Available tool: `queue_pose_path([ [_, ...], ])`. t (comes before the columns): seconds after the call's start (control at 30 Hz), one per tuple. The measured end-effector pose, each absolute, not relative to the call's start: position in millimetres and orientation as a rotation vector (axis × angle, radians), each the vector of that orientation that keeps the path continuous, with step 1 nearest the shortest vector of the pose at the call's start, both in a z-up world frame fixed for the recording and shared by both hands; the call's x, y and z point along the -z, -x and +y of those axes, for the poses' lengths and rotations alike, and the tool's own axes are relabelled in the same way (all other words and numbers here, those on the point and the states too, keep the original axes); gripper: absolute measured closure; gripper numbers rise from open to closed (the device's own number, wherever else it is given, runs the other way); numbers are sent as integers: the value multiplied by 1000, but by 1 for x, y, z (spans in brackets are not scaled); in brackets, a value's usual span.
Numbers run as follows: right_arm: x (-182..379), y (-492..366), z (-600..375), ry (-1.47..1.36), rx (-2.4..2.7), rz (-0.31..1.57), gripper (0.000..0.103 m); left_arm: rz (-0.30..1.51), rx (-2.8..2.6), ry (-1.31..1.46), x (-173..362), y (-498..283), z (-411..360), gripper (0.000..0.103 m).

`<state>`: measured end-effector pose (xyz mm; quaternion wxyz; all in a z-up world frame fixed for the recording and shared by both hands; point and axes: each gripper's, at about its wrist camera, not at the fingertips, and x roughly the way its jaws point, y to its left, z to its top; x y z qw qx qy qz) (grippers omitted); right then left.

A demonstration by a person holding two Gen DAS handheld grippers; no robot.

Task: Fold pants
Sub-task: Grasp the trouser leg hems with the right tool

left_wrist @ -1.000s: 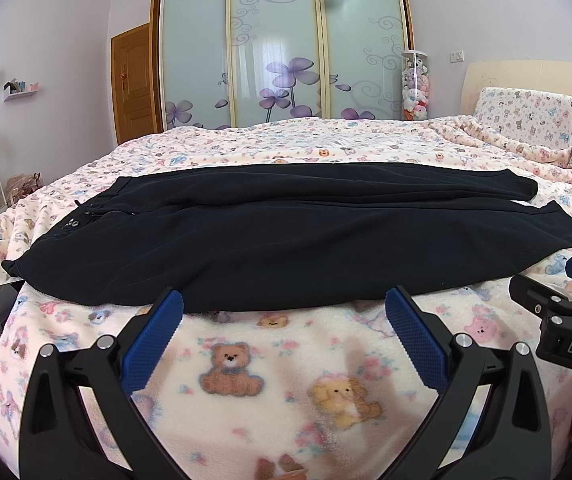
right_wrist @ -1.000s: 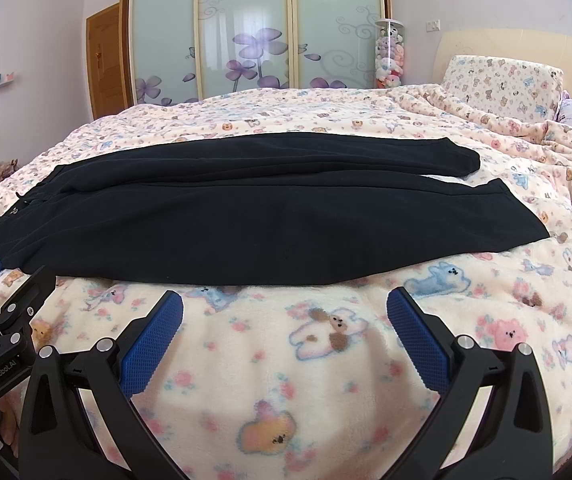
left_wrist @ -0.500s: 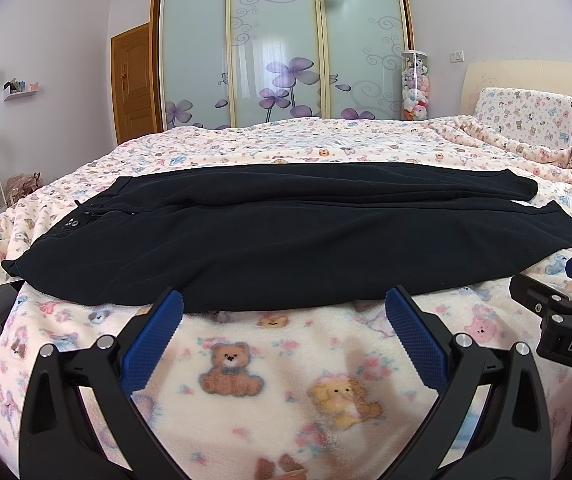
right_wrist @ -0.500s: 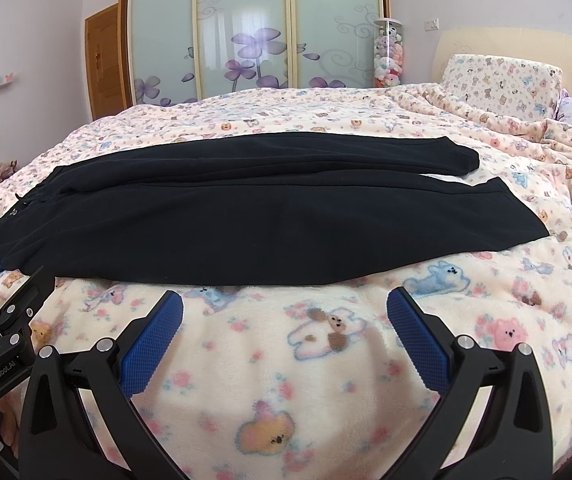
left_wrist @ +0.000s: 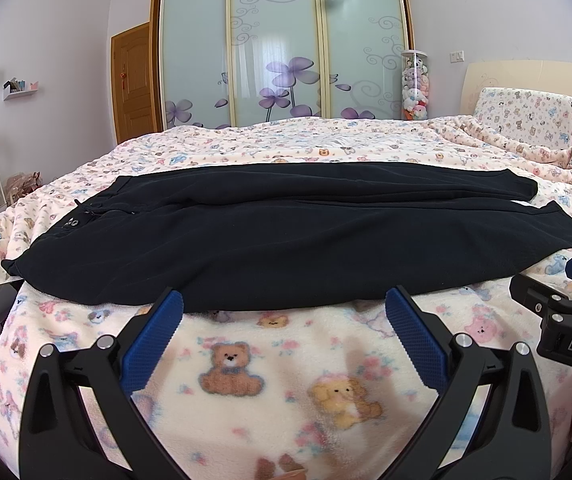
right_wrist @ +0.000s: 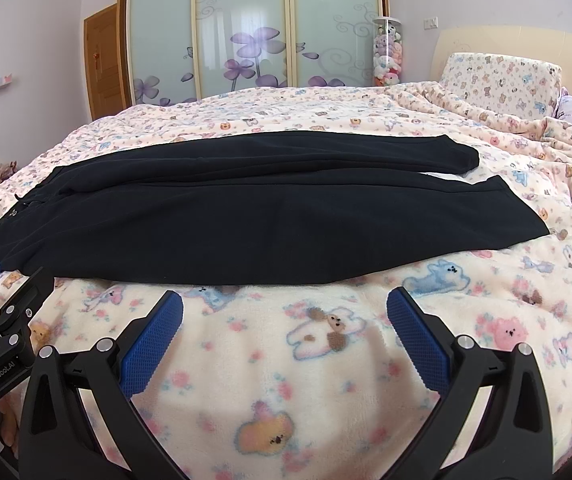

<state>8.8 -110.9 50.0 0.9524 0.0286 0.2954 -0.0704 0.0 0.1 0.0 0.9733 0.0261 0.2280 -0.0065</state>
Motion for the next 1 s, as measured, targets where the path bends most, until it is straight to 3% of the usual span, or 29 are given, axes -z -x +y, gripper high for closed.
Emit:
queue_pose_path([
  [0.77, -62, -11, -143, -129, 106, 576, 1, 492, 30, -35, -11, -9, 7, 2],
  [1.0, -104, -39, -196, -217, 83, 503, 1, 428, -33, -65, -34, -17, 8, 2],
])
